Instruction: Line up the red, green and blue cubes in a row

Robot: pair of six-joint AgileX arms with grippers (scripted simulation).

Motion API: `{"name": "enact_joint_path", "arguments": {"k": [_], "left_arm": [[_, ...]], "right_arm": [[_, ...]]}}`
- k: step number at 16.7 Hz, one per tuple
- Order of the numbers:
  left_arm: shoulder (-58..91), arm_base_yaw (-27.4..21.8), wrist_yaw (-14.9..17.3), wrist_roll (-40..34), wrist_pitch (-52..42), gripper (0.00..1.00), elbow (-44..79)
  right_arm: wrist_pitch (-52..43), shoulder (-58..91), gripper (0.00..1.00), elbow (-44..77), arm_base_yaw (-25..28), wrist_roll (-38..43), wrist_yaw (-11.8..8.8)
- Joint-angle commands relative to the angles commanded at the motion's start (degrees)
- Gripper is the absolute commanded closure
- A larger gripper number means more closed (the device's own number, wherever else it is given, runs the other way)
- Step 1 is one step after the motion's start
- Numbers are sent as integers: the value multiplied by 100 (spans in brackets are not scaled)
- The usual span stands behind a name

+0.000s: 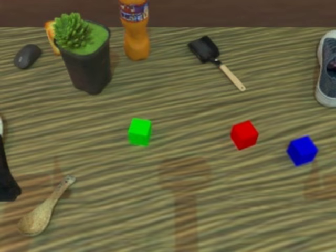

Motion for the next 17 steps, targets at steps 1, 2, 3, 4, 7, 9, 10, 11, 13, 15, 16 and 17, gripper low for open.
{"name": "enact_joint_path", "arguments": {"k": [1,2,3,4,7,9,10,11,13,15,16,17], "left_arm": [[0,0,0,0,0,0,0],[0,0,0,0,0,0,0],[0,0,0,0,0,0,0],[0,0,0,0,0,0,0],[0,0,0,0,0,0,0],[0,0,0,0,0,0,0],[0,0,0,0,0,0,0],[0,0,0,0,0,0,0],[0,0,0,0,0,0,0],[0,0,0,0,0,0,0],[0,0,0,0,0,0,0],[0,0,0,0,0,0,0]], "right_arm": [[0,0,0,0,0,0,0],[0,0,0,0,0,0,0],[-38,56,0,55,17,1,-3],[-116,173,0,170,49,2,-7],[-558,883,0,861,215,12,-15],[-996,1653,0,1573,367,23,-11],[-1249,2125,0,1988,453,28,-7],[-1522,2652,0,2433,545,33,-2],[-2122,3845,0,3391,748,43,7],[-2761,5155,0,4398,964,51,16],[-3089,5835,0,4906,1075,54,19],[-3419,6519,0,5410,1186,57,22]]}}
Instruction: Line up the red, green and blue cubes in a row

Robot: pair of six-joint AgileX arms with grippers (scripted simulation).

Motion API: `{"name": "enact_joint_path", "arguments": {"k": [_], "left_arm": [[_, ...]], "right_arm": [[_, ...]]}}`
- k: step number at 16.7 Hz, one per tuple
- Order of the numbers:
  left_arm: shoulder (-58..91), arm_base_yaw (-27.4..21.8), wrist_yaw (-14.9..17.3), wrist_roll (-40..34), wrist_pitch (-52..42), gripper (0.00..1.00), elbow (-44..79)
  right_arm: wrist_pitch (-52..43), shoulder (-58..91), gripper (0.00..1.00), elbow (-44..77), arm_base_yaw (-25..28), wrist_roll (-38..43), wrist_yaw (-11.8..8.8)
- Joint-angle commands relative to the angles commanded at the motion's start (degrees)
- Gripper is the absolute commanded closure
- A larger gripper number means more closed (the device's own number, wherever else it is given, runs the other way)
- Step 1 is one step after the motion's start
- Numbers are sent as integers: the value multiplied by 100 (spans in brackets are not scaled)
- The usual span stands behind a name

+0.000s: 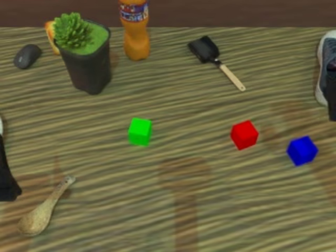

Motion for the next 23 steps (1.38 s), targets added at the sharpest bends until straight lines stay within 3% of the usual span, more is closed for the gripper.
{"name": "enact_joint_path", "arguments": {"k": [6,12,16,23], "left_arm": [[0,0,0,0,0,0,0],[0,0,0,0,0,0,0],[0,0,0,0,0,0,0],[0,0,0,0,0,0,0]], "right_arm": [[-1839,3632,0,2791,631,21,6],[-3041,5937,0,4831,1073,43,2],[-3328,6543,0,5405,1191,49,0],[-3227,6579,0,5324,1172,40,1]]}}
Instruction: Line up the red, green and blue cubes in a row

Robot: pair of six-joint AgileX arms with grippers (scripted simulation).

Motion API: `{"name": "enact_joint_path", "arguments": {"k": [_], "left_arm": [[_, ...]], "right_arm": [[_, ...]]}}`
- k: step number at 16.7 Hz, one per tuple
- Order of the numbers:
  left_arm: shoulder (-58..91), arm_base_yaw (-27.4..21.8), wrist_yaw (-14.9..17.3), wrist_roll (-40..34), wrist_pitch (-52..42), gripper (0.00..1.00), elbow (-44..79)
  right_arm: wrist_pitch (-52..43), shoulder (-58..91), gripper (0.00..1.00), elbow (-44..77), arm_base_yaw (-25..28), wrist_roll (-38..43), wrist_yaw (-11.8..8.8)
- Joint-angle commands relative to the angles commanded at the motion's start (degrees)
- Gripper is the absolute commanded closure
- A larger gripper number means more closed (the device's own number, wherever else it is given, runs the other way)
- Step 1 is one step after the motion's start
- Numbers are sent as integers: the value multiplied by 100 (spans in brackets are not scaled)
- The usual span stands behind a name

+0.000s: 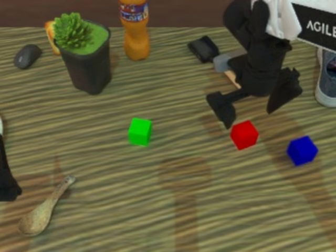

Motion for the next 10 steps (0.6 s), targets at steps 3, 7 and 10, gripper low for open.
{"name": "enact_joint_path", "arguments": {"k": [3,7,10], "left_arm": [[0,0,0,0,0,0,0],[0,0,0,0,0,0,0],[0,0,0,0,0,0,0]], "right_arm": [[576,216,0,-343,12,4,2],[1443,557,0,-847,24,21,6],[1544,616,0,-918,27,24,7]]}}
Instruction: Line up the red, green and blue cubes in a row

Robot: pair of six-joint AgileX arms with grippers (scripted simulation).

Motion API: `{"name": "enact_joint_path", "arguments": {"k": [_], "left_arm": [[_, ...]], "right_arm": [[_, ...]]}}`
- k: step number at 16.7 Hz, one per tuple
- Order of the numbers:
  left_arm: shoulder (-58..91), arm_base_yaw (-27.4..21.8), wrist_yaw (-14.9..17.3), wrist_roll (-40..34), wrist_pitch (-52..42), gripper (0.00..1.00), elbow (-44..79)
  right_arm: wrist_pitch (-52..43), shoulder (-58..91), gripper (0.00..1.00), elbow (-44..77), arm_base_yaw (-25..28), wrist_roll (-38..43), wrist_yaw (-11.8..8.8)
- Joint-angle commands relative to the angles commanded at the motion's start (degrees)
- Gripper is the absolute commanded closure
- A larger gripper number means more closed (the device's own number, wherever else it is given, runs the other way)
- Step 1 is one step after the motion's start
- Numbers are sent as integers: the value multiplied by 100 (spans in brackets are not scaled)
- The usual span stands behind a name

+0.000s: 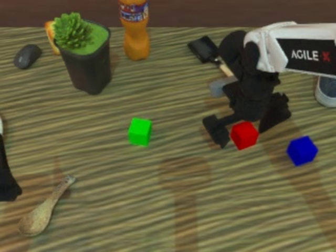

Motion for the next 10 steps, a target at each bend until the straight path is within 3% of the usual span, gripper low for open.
{"name": "enact_joint_path", "arguments": {"k": [2,10], "left_arm": [[0,0,0,0,0,0,0],[0,0,0,0,0,0,0]], "right_arm": [[0,0,0,0,0,0,0],[0,0,60,0,0,0,0]]}}
